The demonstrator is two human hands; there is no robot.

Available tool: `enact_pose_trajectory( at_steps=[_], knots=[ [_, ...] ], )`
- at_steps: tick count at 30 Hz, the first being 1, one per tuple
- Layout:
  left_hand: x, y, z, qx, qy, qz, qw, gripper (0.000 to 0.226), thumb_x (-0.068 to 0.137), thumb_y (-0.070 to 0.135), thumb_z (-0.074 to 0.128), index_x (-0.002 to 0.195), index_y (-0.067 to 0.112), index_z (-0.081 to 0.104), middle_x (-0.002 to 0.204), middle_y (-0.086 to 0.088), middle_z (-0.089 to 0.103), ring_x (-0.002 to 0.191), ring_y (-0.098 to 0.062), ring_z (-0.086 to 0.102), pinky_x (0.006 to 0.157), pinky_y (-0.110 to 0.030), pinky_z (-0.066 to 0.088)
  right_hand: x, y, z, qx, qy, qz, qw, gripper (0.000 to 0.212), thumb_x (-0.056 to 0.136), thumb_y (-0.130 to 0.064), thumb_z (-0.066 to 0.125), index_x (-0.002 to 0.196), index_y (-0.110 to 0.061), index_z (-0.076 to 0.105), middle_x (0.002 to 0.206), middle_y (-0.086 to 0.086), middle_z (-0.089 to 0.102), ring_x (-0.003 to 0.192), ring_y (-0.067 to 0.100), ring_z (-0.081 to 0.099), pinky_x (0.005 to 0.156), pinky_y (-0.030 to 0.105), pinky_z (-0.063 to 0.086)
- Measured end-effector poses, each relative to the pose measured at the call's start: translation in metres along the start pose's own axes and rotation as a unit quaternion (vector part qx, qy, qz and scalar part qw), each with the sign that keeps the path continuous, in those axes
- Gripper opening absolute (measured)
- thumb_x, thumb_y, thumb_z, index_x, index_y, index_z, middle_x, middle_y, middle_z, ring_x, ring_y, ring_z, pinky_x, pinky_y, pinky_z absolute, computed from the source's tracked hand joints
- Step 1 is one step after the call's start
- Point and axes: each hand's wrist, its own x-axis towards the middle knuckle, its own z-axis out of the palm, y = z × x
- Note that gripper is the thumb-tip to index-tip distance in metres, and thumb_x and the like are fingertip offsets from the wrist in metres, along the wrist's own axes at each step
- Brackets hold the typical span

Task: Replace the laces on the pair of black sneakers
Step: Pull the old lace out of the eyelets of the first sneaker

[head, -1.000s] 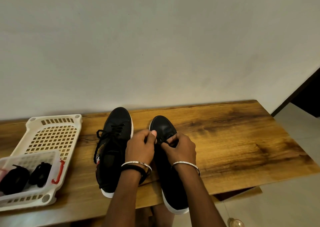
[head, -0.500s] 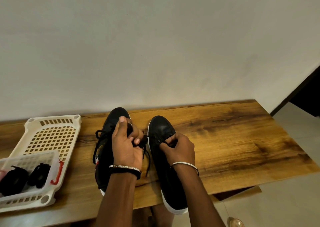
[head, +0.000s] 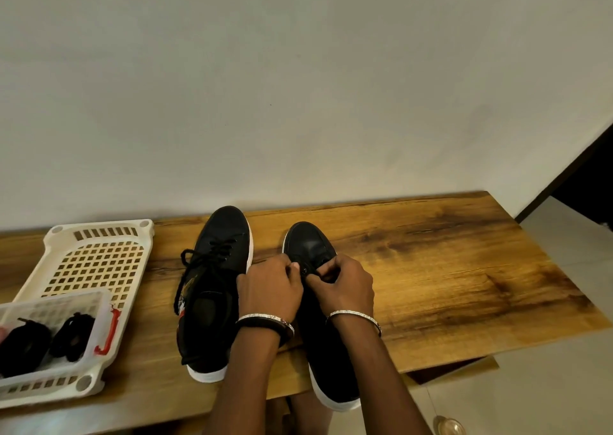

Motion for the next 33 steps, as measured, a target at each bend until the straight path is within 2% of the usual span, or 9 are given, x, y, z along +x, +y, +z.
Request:
enact_pose_trajectory(
  at_steps=[3,6,10,11,16,22,25,29,33],
  knots=[
    [0.005,-0.009,0.0,-0.199,0.028,-0.014,0.98,0.032,0.095,0.022,0.053,0.067,0.007,0.055,0.058,-0.001,0.051,0.054,-0.016,0.048,0.052,-0.026,0.033,0.0,0.001,-0.001,0.0,-0.003,0.003,1.0,0.015,0.075,-0.028,0.079,0.078,-0.025,0.065,0.081,-0.011,0.067,0.074,0.007,0.063,0.063,0.024,0.047],
    [0.003,-0.007,-0.011,-0.421,0.058,-0.045,0.904,0.038,0.089,0.019,0.056,0.052,0.014,0.047,0.049,0.001,0.036,0.047,-0.015,0.03,0.052,-0.03,0.029,0.001,0.001,-0.002,0.01,0.001,0.004,1.0,0.015,0.075,-0.027,0.079,0.079,-0.024,0.065,0.082,-0.009,0.068,0.076,0.008,0.064,0.062,0.024,0.046],
    [0.002,0.0,-0.034,-0.783,0.064,-0.099,0.61,0.045,0.092,0.007,0.053,0.05,0.021,0.046,0.042,0.007,0.032,0.035,-0.008,0.025,0.058,-0.031,0.056,-0.001,0.001,-0.002,0.008,-0.001,0.002,1.0,0.015,0.074,-0.028,0.079,0.08,-0.024,0.065,0.084,-0.008,0.068,0.078,0.011,0.064,0.064,0.025,0.046],
    [0.003,-0.001,-0.038,-0.805,0.067,-0.095,0.582,0.041,0.092,0.008,0.053,0.054,0.019,0.044,0.043,0.008,0.032,0.034,-0.007,0.026,0.053,-0.028,0.053,-0.001,0.001,-0.002,0.009,0.0,0.003,1.0,0.016,0.074,-0.028,0.079,0.08,-0.024,0.065,0.084,-0.008,0.068,0.077,0.01,0.064,0.063,0.025,0.046],
    [0.002,-0.011,-0.037,-0.761,0.086,-0.08,0.638,0.043,0.093,0.006,0.056,0.051,0.018,0.054,0.049,0.005,0.044,0.033,-0.006,0.028,0.037,-0.018,0.027,-0.001,0.001,-0.002,0.008,0.003,0.003,1.0,0.016,0.074,-0.028,0.079,0.081,-0.024,0.066,0.085,-0.007,0.068,0.078,0.011,0.065,0.062,0.025,0.047],
    [0.002,-0.004,-0.037,-0.729,0.086,-0.083,0.674,0.051,0.093,0.006,0.057,0.045,0.022,0.055,0.051,0.005,0.045,0.038,-0.008,0.03,0.04,-0.023,0.032,-0.002,-0.005,-0.006,0.027,0.016,-0.006,0.999,0.02,0.071,-0.025,0.08,0.085,-0.024,0.065,0.09,-0.005,0.068,0.082,0.013,0.066,0.07,0.027,0.049],
    [0.001,-0.001,-0.042,-0.758,0.06,-0.102,0.641,0.042,0.094,0.009,0.057,0.053,0.02,0.055,0.056,0.004,0.045,0.041,-0.009,0.032,0.043,-0.025,0.035,0.001,-0.012,-0.017,0.107,0.005,-0.102,0.989,0.042,0.071,-0.013,0.08,0.108,-0.027,0.063,0.114,-0.006,0.063,0.095,0.008,0.063,0.078,0.026,0.055],
    [0.001,0.004,-0.056,-0.823,0.002,-0.09,0.561,0.023,0.089,0.015,0.06,0.068,0.016,0.05,0.059,0.005,0.046,0.039,-0.008,0.033,0.042,-0.022,0.036,-0.009,-0.028,-0.02,0.165,-0.205,-0.246,0.933,0.087,0.075,-0.01,0.074,0.151,-0.031,0.038,0.148,-0.011,0.047,0.137,0.001,0.043,0.109,0.023,0.042],
    [0.002,0.003,-0.063,-0.849,-0.033,-0.064,0.523,0.021,0.081,0.02,0.063,0.065,0.017,0.05,0.062,0.006,0.046,0.039,-0.007,0.032,0.042,-0.022,0.035,-0.015,-0.03,-0.004,0.104,-0.229,-0.287,0.924,0.025,0.092,-0.017,0.063,0.117,-0.019,0.066,0.105,-0.008,0.073,0.101,0.006,0.067,0.087,0.033,0.055]
  ],
)
